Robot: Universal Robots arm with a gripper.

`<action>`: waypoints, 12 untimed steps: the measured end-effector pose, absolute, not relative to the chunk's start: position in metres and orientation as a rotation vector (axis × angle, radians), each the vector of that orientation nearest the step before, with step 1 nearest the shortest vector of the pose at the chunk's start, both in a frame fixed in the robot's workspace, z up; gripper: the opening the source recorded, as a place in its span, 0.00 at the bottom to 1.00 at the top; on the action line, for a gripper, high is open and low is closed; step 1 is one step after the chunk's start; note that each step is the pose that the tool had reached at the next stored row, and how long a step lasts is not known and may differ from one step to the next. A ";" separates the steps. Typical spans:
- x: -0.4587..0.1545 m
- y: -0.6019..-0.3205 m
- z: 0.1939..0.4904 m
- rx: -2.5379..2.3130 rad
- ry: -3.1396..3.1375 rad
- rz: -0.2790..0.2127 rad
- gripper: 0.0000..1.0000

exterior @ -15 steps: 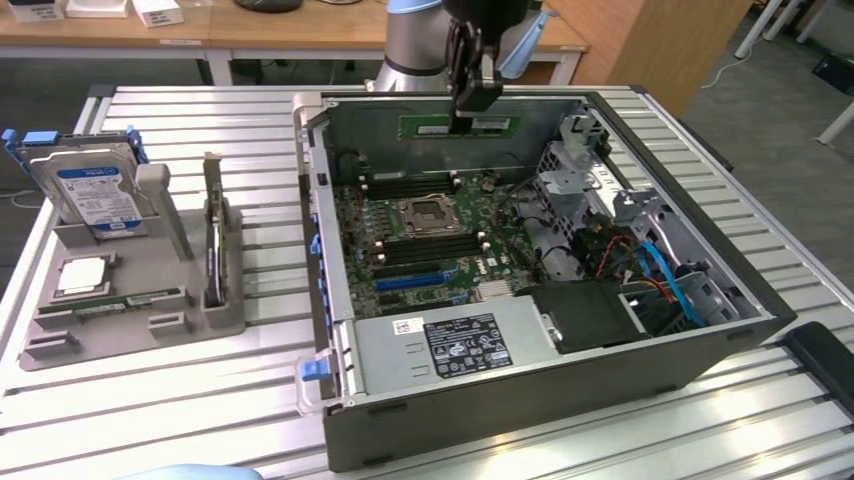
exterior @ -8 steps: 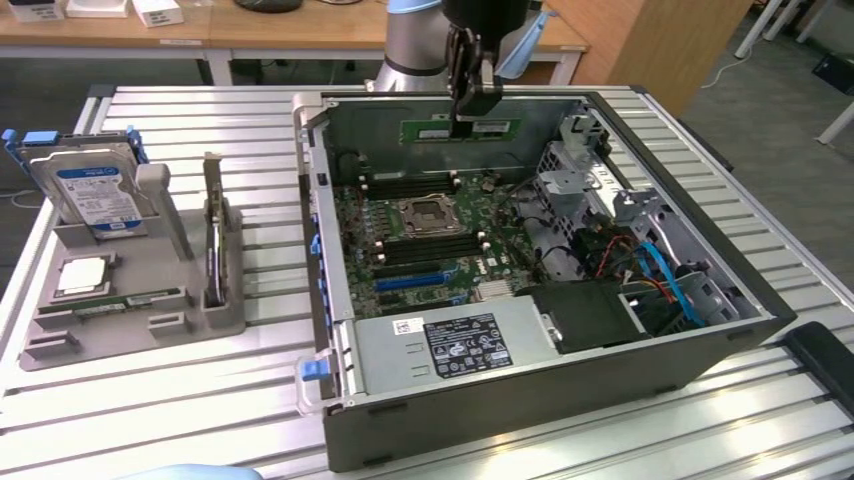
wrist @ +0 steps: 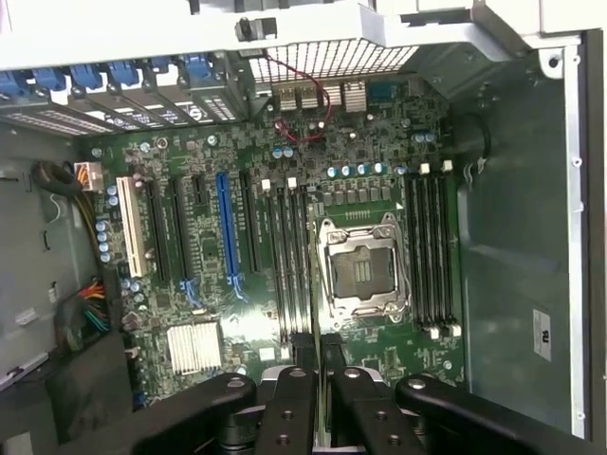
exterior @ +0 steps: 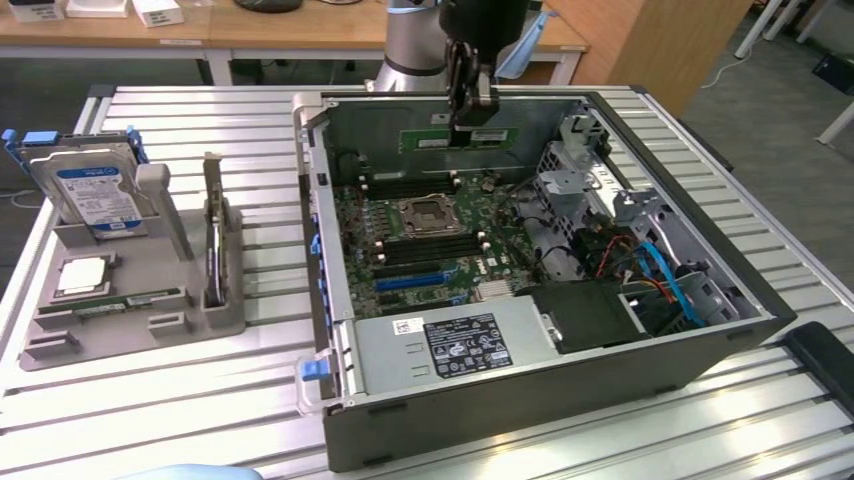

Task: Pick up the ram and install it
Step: 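Pick up the ram and move it above insertion slot, then insert the ram into the slot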

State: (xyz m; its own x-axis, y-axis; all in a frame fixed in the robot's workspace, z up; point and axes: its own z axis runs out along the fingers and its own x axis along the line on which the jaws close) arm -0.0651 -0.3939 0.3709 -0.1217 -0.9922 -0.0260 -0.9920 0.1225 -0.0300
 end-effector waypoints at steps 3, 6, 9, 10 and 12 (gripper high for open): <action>-0.065 -0.394 0.370 -2.055 2.324 -0.008 0.13; -0.065 -0.394 0.370 -2.055 2.324 -0.008 0.13; -0.065 -0.394 0.370 -2.055 2.324 -0.008 0.13; -0.065 -0.394 0.370 -2.055 2.324 -0.008 0.13; -0.065 -0.394 0.370 -2.055 2.324 -0.008 0.13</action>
